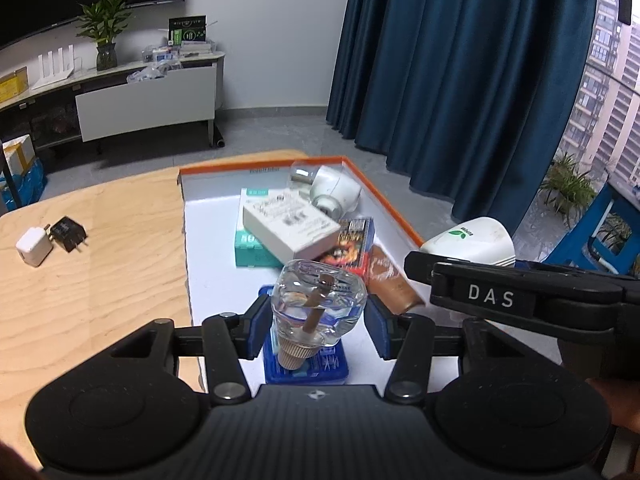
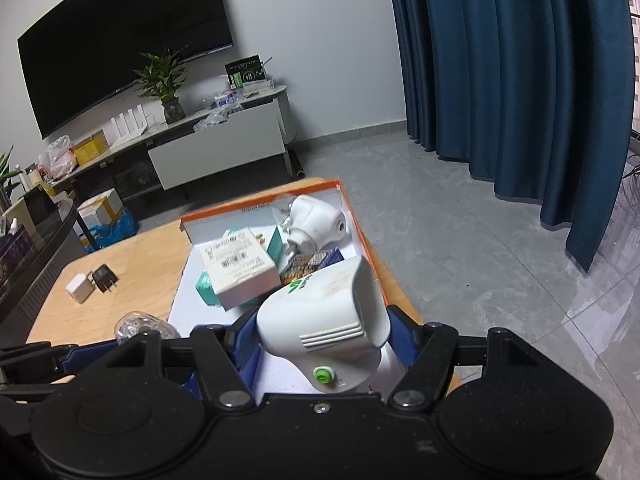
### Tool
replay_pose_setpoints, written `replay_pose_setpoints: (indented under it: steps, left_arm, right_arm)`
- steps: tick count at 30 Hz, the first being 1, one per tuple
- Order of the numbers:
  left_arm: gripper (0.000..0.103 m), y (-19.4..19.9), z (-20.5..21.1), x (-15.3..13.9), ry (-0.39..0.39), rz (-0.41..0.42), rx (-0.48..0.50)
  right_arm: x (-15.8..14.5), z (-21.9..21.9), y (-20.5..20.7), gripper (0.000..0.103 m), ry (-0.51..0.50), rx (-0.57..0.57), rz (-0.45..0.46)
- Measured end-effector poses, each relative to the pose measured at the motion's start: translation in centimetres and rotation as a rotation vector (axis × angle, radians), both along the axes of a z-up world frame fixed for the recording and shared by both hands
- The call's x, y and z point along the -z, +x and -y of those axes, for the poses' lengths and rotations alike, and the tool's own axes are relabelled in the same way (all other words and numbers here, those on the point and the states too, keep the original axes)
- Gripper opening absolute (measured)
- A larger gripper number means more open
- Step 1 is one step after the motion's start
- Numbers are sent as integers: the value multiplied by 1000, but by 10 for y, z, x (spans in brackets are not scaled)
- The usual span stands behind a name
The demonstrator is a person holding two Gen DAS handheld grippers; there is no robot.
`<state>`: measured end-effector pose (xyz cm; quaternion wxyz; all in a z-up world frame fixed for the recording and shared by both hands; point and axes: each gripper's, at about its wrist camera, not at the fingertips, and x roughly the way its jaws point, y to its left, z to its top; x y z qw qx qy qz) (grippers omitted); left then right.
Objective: Organize rigid objects
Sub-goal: 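Lower the glass bottle and white freshener into the lid and release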
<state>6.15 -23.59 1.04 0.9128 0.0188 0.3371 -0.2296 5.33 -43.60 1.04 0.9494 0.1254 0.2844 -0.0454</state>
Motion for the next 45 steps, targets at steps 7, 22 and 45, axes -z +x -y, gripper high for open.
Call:
replay_pose_setpoints:
  steps: [7, 22, 45]
  left_arm:
    - [51, 6, 0, -21, -37, 40, 7]
    - [51, 21, 0, -30, -58, 46, -9]
    - [51, 25, 5, -28, -44, 31, 5]
  right_arm:
    - [-15, 8, 0, 79, 1, 12, 32]
    - [-11, 6, 5, 79, 1, -14, 6]
    - [3, -6, 10, 79, 3, -56, -44]
